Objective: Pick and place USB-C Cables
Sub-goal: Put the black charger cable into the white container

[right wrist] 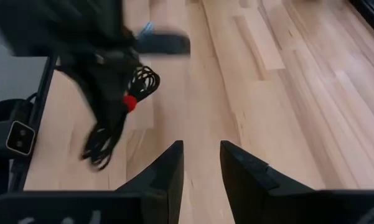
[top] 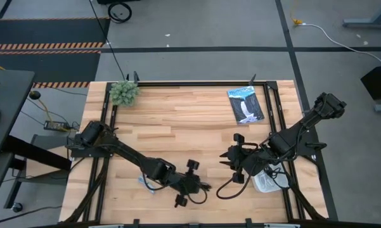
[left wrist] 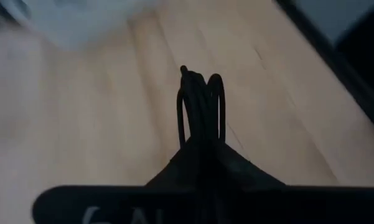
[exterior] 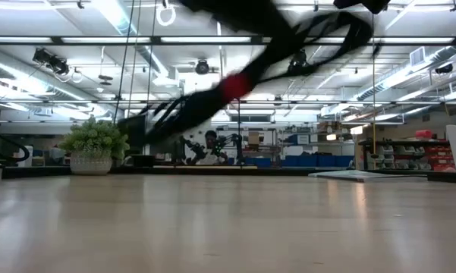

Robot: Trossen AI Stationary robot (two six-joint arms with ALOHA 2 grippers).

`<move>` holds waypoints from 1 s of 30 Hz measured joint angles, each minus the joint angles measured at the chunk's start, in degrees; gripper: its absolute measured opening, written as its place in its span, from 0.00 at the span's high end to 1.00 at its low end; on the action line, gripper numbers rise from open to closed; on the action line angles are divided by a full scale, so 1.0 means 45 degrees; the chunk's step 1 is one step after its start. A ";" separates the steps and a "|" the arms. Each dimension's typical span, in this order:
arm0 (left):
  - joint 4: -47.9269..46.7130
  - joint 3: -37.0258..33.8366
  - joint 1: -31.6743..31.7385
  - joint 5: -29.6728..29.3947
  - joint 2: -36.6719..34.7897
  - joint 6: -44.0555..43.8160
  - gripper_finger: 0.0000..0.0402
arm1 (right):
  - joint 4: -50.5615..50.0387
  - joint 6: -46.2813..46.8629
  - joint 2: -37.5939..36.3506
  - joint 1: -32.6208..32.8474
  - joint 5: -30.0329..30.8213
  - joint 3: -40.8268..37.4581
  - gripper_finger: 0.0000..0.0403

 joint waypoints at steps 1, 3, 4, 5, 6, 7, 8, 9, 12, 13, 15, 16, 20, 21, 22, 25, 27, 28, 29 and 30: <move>-0.0033 0.0405 -0.0019 -0.0494 0.0000 0.0468 0.92 | -0.0005 0.0091 0.0004 0.0015 -0.0003 0.0000 0.73; -0.0203 0.1220 -0.0114 -0.1608 0.0000 0.1245 0.89 | -0.0044 0.0243 0.0004 0.0130 -0.0003 0.0000 0.73; -0.0168 0.1627 -0.0154 -0.2130 0.0000 0.1665 0.88 | -0.0122 0.0241 0.0004 0.0241 -0.0017 0.0000 0.73; -0.0137 0.2044 -0.0199 -0.2563 0.0000 0.2089 0.88 | -0.0168 0.0231 0.0004 0.0393 -0.0044 0.0000 0.73; -0.0097 0.2448 -0.0236 -0.3055 -0.0007 0.2594 0.88 | -0.0185 0.0229 0.0004 0.0567 -0.0056 0.0000 0.73; -0.0071 0.2783 -0.0258 -0.3406 -0.0020 0.2979 0.89 | -0.0279 0.0231 0.0004 0.0732 -0.0054 0.0000 0.73; 0.0047 0.3052 -0.0262 -0.3692 -0.0029 0.3275 0.90 | -0.0434 0.0238 0.0004 0.0900 -0.0008 0.0000 0.73; 0.0232 0.3251 -0.0249 -0.3836 -0.0029 0.3552 0.91 | -0.0530 0.0238 0.0004 0.1090 0.0151 0.0000 0.73; 0.1087 0.3420 -0.0096 -0.3912 -0.0029 0.4282 0.94 | -0.0746 0.0224 0.0004 0.1711 0.1116 -0.0007 0.73; 0.1357 0.3420 -0.0014 -0.3911 -0.0028 0.4501 0.94 | -0.0645 0.0216 0.0004 0.1943 0.1376 -0.0059 0.73; 0.1888 0.3363 0.0222 -0.3852 0.0018 0.4563 0.94 | -0.0374 0.0202 0.0004 0.2336 0.1743 -0.0293 0.72; 0.2338 0.3193 0.0371 -0.3797 0.0034 0.4539 0.93 | -0.0204 0.0215 0.0004 0.2523 0.1896 -0.0457 0.72; 0.4499 0.2157 0.0838 -0.3791 0.0136 0.4918 0.91 | 0.0445 0.0681 0.0004 0.2990 0.2743 -0.1294 0.71; 0.5196 0.1974 0.0916 -0.3793 0.0136 0.5100 0.92 | 0.0533 0.0833 0.0004 0.3060 0.3014 -0.1520 0.70; 0.5863 0.1863 0.0981 -0.3794 0.0135 0.5206 0.92 | 0.0602 0.0965 0.0004 0.3128 0.3316 -0.1703 0.70; 0.6972 0.1621 0.1117 -0.3031 0.0087 0.5252 0.93 | 0.1200 0.1254 -0.0001 0.3225 0.4236 -0.2134 0.67; 0.7073 0.1496 0.1210 -0.2229 0.0102 0.5148 0.92 | 0.1495 0.1242 0.0004 0.3259 0.4769 -0.2316 0.65; 0.7198 0.1458 0.1243 -0.1979 0.0112 0.5110 0.92 | 0.1706 0.1162 0.0004 0.3263 0.4974 -0.2331 0.64; 0.7426 0.1379 0.1249 -0.1845 0.0112 0.5096 0.91 | 0.1978 0.1067 0.0004 0.3253 0.5095 -0.2331 0.62; 0.7683 0.1308 0.1245 -0.1791 0.0108 0.5089 0.91 | 0.2285 0.0860 0.0004 0.3249 0.5198 -0.2331 0.61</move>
